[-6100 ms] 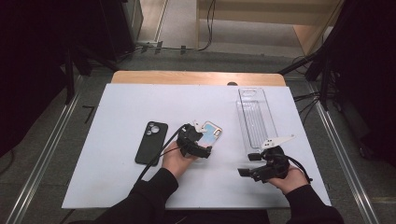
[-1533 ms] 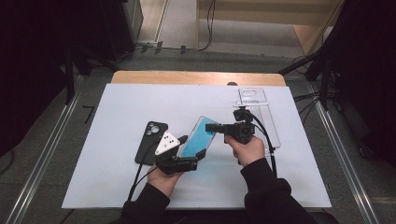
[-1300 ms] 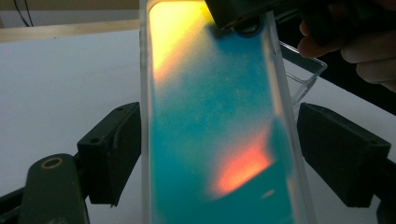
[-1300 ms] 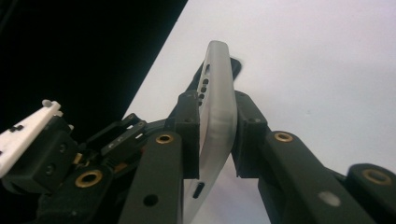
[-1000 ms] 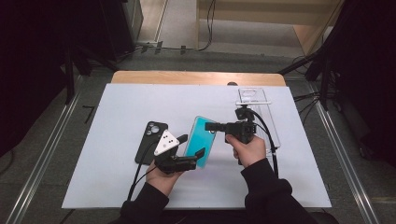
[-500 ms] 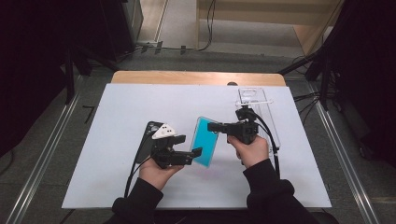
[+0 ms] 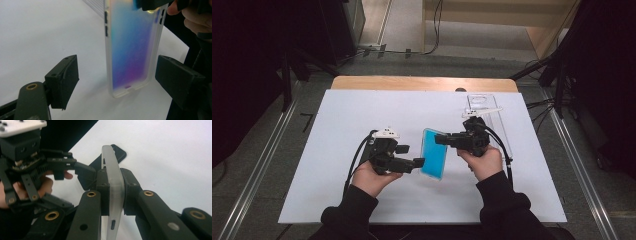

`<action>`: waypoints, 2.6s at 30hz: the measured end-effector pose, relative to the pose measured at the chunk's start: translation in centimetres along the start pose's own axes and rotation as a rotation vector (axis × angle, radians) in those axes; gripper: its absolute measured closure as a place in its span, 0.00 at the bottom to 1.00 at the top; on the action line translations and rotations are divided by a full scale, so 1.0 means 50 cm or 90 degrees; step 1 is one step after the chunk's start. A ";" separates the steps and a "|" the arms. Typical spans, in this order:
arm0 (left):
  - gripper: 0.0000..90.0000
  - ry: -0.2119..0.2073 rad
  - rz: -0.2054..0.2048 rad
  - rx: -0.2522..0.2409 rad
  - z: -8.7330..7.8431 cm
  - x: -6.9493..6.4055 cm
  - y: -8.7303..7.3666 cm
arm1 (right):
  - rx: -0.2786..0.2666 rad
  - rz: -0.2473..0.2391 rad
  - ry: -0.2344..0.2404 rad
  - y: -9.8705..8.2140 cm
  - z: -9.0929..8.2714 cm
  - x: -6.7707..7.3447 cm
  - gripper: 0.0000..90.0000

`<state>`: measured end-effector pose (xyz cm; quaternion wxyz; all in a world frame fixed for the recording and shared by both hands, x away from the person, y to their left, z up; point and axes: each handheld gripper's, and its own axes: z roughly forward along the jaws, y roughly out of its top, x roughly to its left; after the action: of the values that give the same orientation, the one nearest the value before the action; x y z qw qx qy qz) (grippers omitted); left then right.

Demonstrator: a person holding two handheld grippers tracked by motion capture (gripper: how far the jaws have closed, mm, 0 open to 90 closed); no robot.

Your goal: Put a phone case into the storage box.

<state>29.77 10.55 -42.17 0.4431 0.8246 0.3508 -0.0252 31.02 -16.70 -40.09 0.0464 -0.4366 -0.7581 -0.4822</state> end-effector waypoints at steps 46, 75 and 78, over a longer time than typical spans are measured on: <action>0.50 -0.171 0.159 0.063 -0.023 0.002 0.040 | 0.089 -0.285 0.184 -0.015 0.000 0.031 0.85; 0.90 -0.208 0.133 0.100 -0.033 0.015 0.044 | 0.027 -0.244 0.187 -0.012 0.001 0.037 0.41; 0.90 -0.191 0.111 0.095 -0.040 0.020 0.047 | 0.012 -0.245 0.157 -0.012 0.000 0.037 0.32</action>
<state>31.40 11.74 -39.62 0.4284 0.8696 0.2047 -0.1354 29.43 -15.65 -39.58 0.0501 -0.2208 -0.8205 -0.5248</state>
